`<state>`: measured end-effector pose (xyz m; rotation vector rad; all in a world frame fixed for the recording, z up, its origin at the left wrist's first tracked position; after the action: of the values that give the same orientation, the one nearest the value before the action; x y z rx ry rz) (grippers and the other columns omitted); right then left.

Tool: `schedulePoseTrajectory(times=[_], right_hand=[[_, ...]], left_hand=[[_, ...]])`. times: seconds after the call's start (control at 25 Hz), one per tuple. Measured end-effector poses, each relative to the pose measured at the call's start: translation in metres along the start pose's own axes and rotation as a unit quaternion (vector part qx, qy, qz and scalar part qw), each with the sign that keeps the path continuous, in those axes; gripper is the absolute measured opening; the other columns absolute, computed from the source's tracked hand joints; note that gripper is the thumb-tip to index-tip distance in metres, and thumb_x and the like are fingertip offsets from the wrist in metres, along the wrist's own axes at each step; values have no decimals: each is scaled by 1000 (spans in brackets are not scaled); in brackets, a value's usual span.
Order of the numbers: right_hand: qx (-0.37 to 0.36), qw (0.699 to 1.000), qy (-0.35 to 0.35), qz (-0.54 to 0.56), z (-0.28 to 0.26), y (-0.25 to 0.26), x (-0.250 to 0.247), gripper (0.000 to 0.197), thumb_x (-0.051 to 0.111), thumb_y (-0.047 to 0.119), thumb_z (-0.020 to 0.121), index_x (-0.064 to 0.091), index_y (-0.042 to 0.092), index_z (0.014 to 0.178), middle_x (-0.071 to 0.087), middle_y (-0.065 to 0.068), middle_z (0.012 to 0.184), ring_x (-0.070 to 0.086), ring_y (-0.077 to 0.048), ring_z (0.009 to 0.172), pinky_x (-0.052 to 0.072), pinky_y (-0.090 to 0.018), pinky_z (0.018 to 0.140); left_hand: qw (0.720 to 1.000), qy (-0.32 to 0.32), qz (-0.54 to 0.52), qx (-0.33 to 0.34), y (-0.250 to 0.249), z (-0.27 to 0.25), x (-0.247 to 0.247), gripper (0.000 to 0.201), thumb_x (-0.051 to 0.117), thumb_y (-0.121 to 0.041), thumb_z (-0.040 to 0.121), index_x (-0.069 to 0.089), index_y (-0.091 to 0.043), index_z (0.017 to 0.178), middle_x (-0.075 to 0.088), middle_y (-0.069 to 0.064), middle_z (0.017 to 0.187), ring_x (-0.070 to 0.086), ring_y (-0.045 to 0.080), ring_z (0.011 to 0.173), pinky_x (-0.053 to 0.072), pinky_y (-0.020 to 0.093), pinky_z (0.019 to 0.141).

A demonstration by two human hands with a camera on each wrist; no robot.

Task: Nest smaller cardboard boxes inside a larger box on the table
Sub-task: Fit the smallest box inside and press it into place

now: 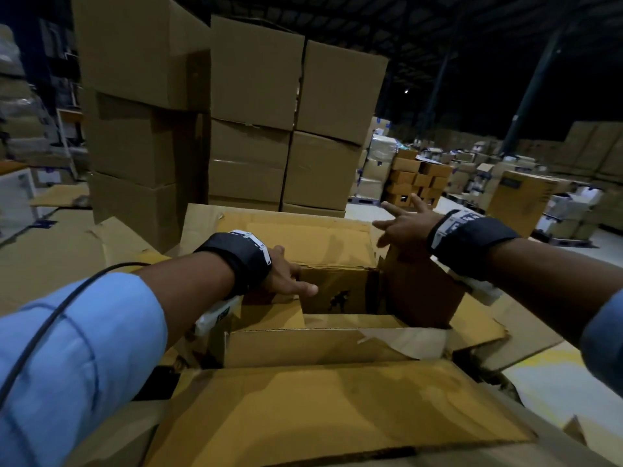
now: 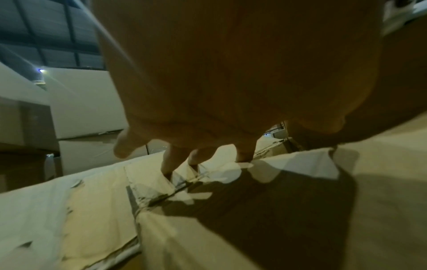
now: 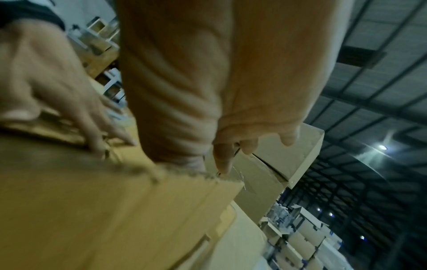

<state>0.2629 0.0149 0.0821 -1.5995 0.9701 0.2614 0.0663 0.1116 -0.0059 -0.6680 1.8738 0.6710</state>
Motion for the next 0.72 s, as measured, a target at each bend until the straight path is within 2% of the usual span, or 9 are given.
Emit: schedulePoseTrajectory(times=[0.08, 0.16, 0.32, 0.4, 0.48, 0.6, 0.72], right_hand=[[-4, 999, 8, -46, -9, 0, 14, 52, 49, 25, 100, 35, 36, 150, 0, 5, 166, -21, -35, 149, -5, -73, 112], [-7, 998, 2, -65, -12, 3, 30, 52, 44, 34, 102, 30, 34, 152, -2, 4, 166, -23, -35, 148, -9, -72, 112], [-2, 997, -45, -66, -15, 15, 66, 59, 27, 50, 103, 21, 26, 157, 2, -4, 167, -14, -33, 151, -14, -72, 110], [-5, 997, -69, -27, -19, 22, 83, 67, 21, 61, 99, 17, 26, 157, 1, -8, 166, -10, -33, 152, -13, -69, 113], [-5, 997, -77, 30, -21, 25, 95, 69, 18, 64, 98, 13, 30, 157, -3, -10, 166, -11, -33, 151, -10, -64, 116], [-4, 988, -77, 130, -19, 25, 107, 70, 15, 68, 96, 5, 35, 156, -10, -6, 166, -13, -29, 152, -5, -59, 119], [-9, 970, -78, 229, -16, 23, 114, 68, 19, 66, 96, 1, 39, 156, -12, -1, 166, -10, -24, 152, -3, -57, 120]], left_hand=[[1000, -9, 0, -9, -3, -2, -1, 85, 21, -87, 82, 21, -41, 154, 10, 10, 163, 18, 43, 145, 22, 63, 109], [1000, -14, -1, -21, -5, -2, -1, 87, 21, -87, 82, 23, -40, 154, 8, 10, 164, 15, 43, 146, 18, 66, 110], [998, -30, 42, -44, -8, -1, 2, 92, 15, -95, 73, 22, -47, 152, 5, 6, 165, 10, 46, 147, -3, 78, 105], [997, -34, 51, -52, -10, -2, 1, 95, 12, -96, 70, 21, -48, 152, 5, 5, 166, 9, 45, 148, -6, 79, 105], [996, -37, 55, -63, -11, -4, 0, 95, 13, -96, 72, 20, -46, 153, 3, 6, 166, 8, 45, 148, -7, 78, 104], [994, -39, 62, -79, -11, -6, -1, 92, 22, -93, 75, 20, -44, 153, 1, 6, 166, 8, 45, 148, -8, 79, 104], [992, -42, 59, -99, -12, -12, -5, 73, 35, -76, 86, 27, -43, 151, 10, 4, 165, 12, 43, 148, -4, 80, 105]])
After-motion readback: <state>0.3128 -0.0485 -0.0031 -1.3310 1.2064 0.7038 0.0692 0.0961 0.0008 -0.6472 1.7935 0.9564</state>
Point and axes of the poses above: each hand's wrist, its own z-axis towards the middle knuckle, its own x-axis out of the palm, y = z × x, the point moved 4 cm from there along z, towards the middle knuckle
